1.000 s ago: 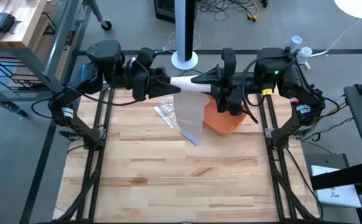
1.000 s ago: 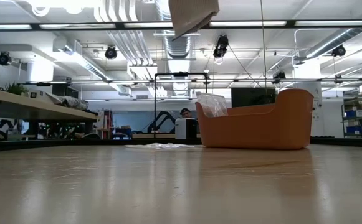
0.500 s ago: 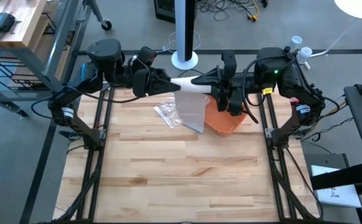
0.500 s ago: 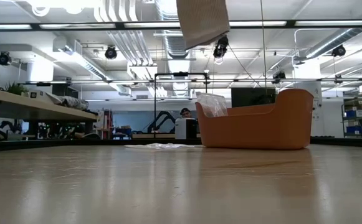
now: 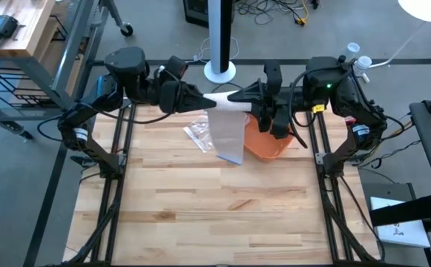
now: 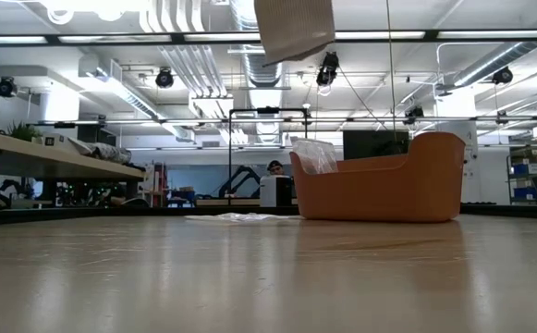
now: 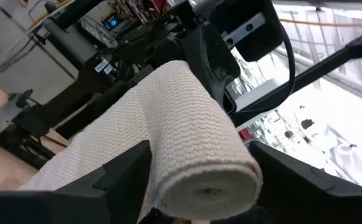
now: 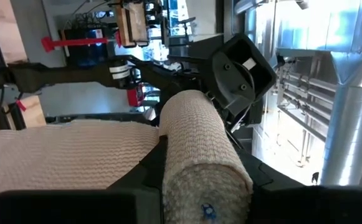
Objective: Roll bandage
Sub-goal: Roll the brown bandage
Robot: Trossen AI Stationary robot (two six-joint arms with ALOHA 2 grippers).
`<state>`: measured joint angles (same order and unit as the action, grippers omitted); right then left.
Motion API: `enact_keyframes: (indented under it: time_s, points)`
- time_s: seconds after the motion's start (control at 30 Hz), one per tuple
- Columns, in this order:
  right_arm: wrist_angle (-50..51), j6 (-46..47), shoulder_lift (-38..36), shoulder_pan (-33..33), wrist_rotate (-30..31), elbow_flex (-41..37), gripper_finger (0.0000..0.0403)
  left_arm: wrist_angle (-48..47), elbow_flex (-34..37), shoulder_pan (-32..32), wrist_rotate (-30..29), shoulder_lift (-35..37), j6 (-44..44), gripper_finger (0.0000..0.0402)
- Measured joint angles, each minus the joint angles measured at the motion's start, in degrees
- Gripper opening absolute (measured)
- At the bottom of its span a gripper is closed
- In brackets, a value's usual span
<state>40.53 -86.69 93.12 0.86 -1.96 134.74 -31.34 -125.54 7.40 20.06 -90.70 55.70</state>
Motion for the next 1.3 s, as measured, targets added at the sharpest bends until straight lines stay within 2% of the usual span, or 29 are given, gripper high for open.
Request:
enact_keyframes:
  time_s: [0.27,0.67,0.77,0.97,1.1,1.3]
  points:
    - [1.15,-3.48,0.35,0.0,0.17,-0.04,0.0091,-0.14,0.07,0.02,0.16,-0.02,7.15,0.0245]
    - [1.0,-3.33,0.37,0.04,0.42,-0.07,0.0097,-0.83,0.07,0.02,1.41,-0.04,6.25,0.0224]
    - [0.9,-3.33,0.37,0.04,0.42,-0.07,0.011,-1.03,0.07,0.02,1.53,-0.02,5.51,0.0189]
    - [0.92,-2.23,0.37,0.04,0.43,-0.07,0.0125,-1.07,0.09,0.02,2.22,-0.04,2.69,0.0088]
    - [0.92,6.84,0.37,0.44,0.62,-0.07,0.0135,-1.11,0.09,0.05,1.99,0.08,-0.37,0.0084]
    - [0.46,32.16,0.37,2.08,1.03,-0.06,0.0185,-1.46,0.2,1.83,2.07,0.74,-8.39,0.0084]
